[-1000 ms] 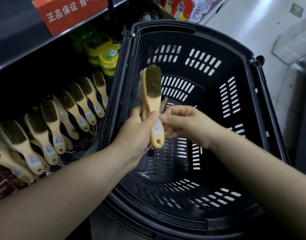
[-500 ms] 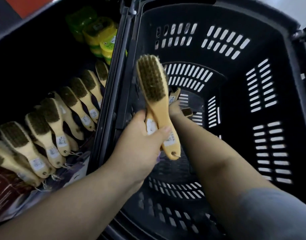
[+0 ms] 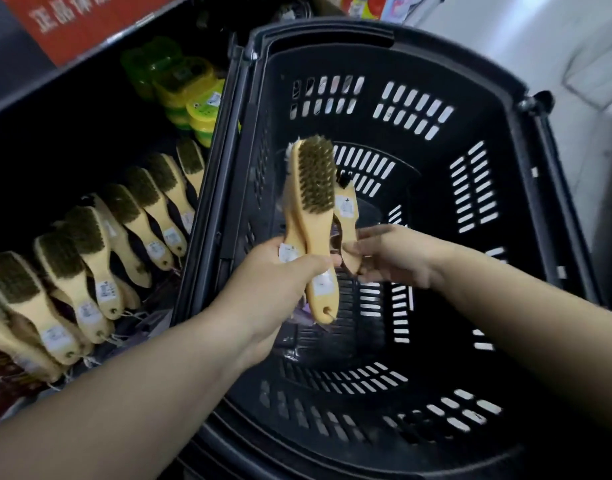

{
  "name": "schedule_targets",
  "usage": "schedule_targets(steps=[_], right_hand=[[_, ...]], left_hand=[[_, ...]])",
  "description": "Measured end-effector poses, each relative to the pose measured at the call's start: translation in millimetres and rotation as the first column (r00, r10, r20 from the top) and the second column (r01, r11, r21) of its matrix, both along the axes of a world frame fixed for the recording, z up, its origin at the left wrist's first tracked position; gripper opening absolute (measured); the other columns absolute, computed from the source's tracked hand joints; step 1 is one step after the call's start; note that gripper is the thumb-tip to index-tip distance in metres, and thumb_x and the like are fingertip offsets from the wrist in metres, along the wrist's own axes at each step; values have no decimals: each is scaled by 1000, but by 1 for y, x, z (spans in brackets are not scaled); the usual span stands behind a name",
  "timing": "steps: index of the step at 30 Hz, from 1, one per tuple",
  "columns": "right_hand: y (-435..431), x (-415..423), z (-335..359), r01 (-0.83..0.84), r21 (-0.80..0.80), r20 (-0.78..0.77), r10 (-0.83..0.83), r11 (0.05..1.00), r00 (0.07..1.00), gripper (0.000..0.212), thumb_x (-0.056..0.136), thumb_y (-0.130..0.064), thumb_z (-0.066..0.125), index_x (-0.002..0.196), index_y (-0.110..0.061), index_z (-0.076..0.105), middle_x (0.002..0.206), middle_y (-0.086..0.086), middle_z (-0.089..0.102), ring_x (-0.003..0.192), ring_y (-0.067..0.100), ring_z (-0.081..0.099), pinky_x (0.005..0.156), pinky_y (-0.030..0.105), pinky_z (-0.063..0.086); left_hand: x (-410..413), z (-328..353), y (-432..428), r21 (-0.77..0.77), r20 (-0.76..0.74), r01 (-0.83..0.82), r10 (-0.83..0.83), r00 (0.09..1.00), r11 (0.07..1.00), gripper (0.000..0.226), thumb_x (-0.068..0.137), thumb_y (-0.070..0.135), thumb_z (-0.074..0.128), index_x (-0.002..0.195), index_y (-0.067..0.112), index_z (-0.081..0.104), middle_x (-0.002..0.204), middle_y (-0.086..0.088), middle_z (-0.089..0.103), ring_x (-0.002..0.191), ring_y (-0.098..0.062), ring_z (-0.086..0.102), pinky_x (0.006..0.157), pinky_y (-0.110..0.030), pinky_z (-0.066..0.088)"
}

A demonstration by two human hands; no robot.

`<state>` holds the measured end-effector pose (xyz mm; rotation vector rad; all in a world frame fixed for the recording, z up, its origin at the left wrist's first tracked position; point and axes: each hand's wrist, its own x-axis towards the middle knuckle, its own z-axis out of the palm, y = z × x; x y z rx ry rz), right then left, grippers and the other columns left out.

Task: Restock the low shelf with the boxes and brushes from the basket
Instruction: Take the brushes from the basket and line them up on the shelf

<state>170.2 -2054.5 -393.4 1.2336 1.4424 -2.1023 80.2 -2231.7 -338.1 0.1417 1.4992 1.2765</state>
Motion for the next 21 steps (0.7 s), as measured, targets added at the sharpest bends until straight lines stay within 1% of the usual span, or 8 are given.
schedule_targets(steps=[3, 5, 8, 11, 14, 16, 18, 21], right_hand=[[-11, 29, 48, -137, -151, -171, 111, 979, 979, 28, 74, -19, 69, 101, -11, 67, 81, 8, 67, 62, 13, 60, 59, 23, 56], [-27, 39, 65, -186, -136, -236, 151, 973, 960, 33, 76, -19, 69, 106, -8, 63, 83, 8, 68, 63, 14, 61, 60, 23, 56], [-53, 38, 70, -199, 67, -219, 209, 978, 953, 26, 77, -17, 64, 100, -5, 58, 75, 2, 69, 58, 12, 61, 57, 19, 54], [-65, 32, 67, -217, 284, -160, 269, 934, 950, 18, 83, -15, 65, 92, -2, 57, 67, 0, 65, 55, 9, 60, 54, 16, 51], [-59, 25, 71, -308, 435, -110, 390, 846, 914, 25, 78, -23, 72, 88, -3, 59, 67, 2, 63, 58, 10, 59, 57, 19, 49], [-53, 18, 73, -389, 477, -79, 479, 788, 874, 45, 66, -38, 75, 86, -1, 60, 69, 5, 63, 62, 16, 58, 60, 26, 47], [-42, 11, 74, -481, 452, -60, 564, 751, 824, 51, 59, -46, 75, 83, -3, 64, 70, 4, 64, 65, 16, 57, 63, 29, 46], [-8, 2, 66, -642, 272, -69, 680, 717, 730, 19, 71, -32, 78, 83, -20, 70, 81, -5, 69, 76, 5, 63, 70, 17, 51]], left_hand=[[1, 0, 3, -26, 33, -38, 39, 999, 999, 12, 88, 8, 59, 97, 13, 65, 82, -5, 74, 67, -22, 65, 46, -28, 52], [1, -1, 4, -32, 27, -71, 72, 997, 997, 13, 92, 8, 53, 99, 15, 61, 83, 0, 75, 72, -20, 68, 51, -29, 54], [1, 0, 3, -12, 55, -68, 69, 996, 998, 11, 94, 19, 54, 101, 13, 60, 79, -4, 73, 69, -21, 66, 65, -35, 52], [1, 1, 0, 40, 101, -10, 6, 995, 999, 27, 84, 28, 65, 105, 11, 62, 81, -3, 75, 70, -17, 70, 61, -30, 55], [-1, 1, -3, 61, 73, 85, -89, 993, 995, 41, 75, 13, 73, 114, 7, 61, 96, -13, 73, 86, -28, 70, 70, -36, 56], [-3, 1, -3, 69, 83, 78, -83, 993, 995, 39, 73, 5, 73, 112, 6, 63, 95, -13, 73, 81, -25, 70, 65, -31, 56], [-2, 1, -2, 62, 89, 23, -29, 996, 998, 37, 73, 2, 72, 109, 7, 64, 93, -12, 74, 81, -25, 70, 64, -32, 56], [0, -2, 1, 26, 20, -39, 39, 999, 999, 33, 74, 5, 72, 106, 11, 64, 87, -9, 74, 74, -24, 69, 51, -29, 51]])
